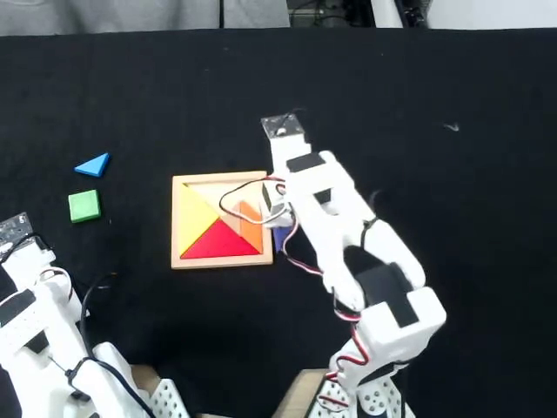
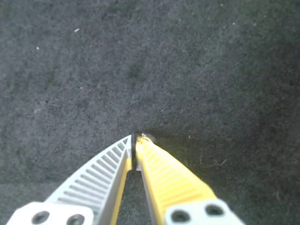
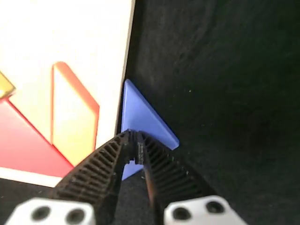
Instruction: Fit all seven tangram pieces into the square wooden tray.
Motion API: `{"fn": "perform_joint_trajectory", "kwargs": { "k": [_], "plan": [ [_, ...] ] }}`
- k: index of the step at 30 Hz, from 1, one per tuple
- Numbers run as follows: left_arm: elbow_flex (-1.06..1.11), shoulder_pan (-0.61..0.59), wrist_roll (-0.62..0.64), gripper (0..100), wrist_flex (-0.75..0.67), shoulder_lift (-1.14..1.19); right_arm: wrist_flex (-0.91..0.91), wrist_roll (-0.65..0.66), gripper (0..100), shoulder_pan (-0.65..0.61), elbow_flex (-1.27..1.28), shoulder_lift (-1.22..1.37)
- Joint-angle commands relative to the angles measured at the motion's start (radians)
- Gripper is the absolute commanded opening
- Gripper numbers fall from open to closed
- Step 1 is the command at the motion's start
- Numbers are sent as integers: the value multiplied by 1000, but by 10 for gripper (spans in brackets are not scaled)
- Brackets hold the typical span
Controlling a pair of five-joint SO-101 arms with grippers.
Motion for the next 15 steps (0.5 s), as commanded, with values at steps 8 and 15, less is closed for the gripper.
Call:
{"fn": "perform_joint_trajectory", "kwargs": {
  "k": [8,15],
  "plan": [
    [-2,7,-9,30,-11,-15,6,-11,10,-60,-62,-33],
    [-2,7,-9,30,-11,-15,14,-8,10,5,-94,53]
  ]
}}
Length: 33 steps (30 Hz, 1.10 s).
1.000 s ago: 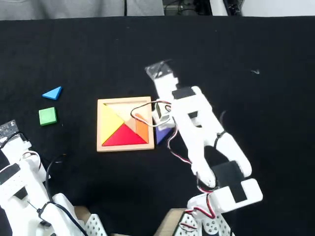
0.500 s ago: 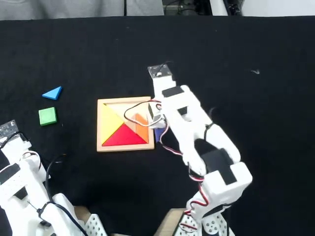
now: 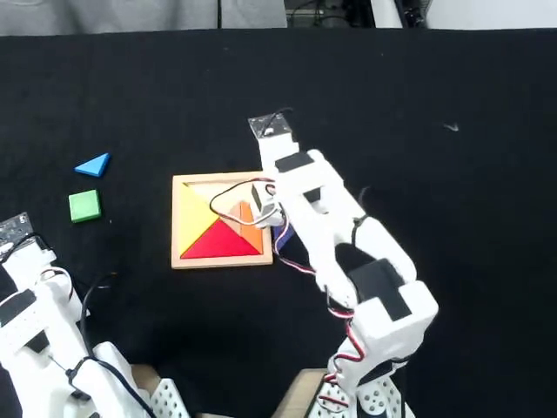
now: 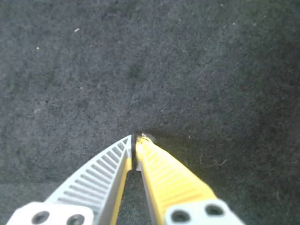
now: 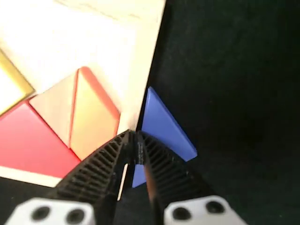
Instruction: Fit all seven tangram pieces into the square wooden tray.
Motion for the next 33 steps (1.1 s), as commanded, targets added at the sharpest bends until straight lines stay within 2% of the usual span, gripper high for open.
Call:
{"fn": "perform_joint_trajectory", "kwargs": {
  "k": [1,12,21,23,27,31,33],
  "plan": [
    [-2,7,-9,30,-11,-15,9,-6,10,49,-42,-5],
    [-2,7,-9,30,-11,-15,28,38,10,140,-22,-50],
    [-2,7,-9,30,-11,-15,112,43,15,103,124,-467],
    [-2,7,-9,30,-11,-15,110,43,67,114,166,-521],
    [-2,7,-9,30,-11,-15,115,35,269,130,205,-510],
    [-2,7,-9,30,-11,-15,84,32,279,114,193,-420],
    [-2,7,-9,30,-11,-15,49,-17,273,114,163,-348]
  ]
}}
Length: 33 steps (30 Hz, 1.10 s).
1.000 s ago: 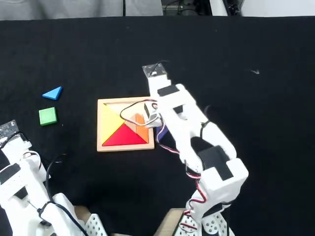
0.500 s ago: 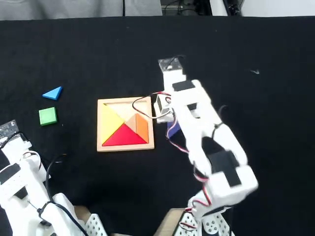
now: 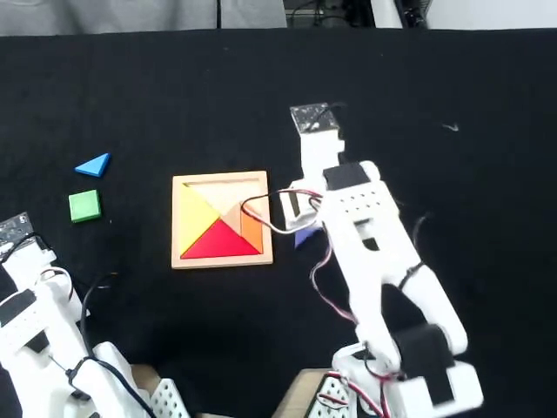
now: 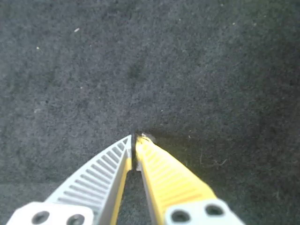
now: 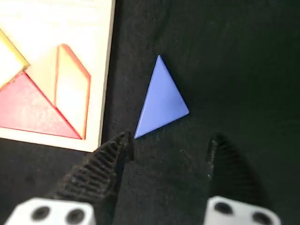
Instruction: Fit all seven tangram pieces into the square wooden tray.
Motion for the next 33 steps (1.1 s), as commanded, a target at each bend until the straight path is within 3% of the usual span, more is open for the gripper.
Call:
{"fn": "perform_joint_trajectory", "kwargs": {
  "k": [1,10,19,25,33],
  "plan": [
    [-2,7,-9,30,-11,-15,-54,-72,273,-6,-74,107],
    [-2,7,-9,30,-11,-15,3,-123,273,-8,-295,410],
    [-2,7,-9,30,-11,-15,0,-186,269,-8,-312,435],
    [-2,7,-9,30,-11,-15,0,-186,174,-12,-305,437],
    [-2,7,-9,30,-11,-15,-29,-186,216,-11,-278,437]
  ]
}}
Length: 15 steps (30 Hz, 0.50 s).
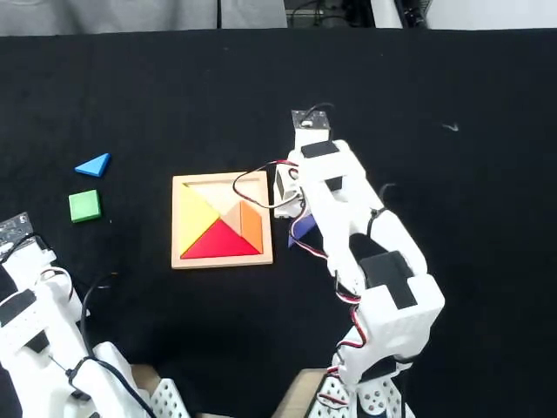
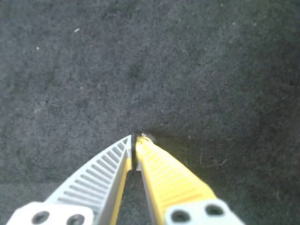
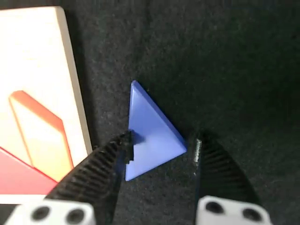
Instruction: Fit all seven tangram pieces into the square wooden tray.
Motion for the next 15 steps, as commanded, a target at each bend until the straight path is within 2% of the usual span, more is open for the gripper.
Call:
{"fn": "perform_joint_trajectory", "kwargs": {
  "k": [1,9,15],
  "plan": [
    [-2,7,-9,30,-11,-15,-17,-11,218,-11,-10,-7],
    [-2,7,-9,30,-11,-15,-23,-11,220,-14,-33,62],
    [-2,7,-9,30,-11,-15,38,-38,217,-14,-125,145]
  ]
}}
